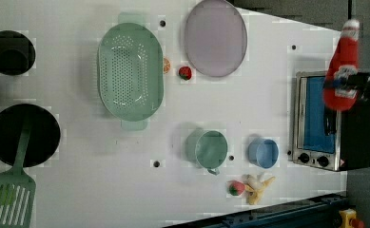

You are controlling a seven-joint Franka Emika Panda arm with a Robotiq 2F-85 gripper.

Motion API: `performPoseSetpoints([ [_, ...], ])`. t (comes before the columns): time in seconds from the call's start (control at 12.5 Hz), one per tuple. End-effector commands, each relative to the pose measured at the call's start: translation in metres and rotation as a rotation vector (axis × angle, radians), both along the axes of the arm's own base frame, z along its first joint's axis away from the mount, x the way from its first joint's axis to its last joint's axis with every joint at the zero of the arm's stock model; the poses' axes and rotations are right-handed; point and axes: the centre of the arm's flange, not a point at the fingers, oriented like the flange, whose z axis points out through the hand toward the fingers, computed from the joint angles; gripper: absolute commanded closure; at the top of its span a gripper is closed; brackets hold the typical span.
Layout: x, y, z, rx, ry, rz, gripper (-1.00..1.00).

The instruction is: Pick ketchup from plate and place it on table.

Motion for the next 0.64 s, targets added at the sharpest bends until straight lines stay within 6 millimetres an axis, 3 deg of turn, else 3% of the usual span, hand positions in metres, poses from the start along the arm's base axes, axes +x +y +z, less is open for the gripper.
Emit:
performPoseSetpoints([
  [0.08,-0.029,-0.022,-0.077,0.018,0.114,-0.098,-0.21],
  [0.32,-0.047,-0.013,-0.119,0.014,0.072,-0.088,-0.21],
  [0.64,-0.059,-0.003,-0.197,0.016,0.056,-0.069,-0.21],
])
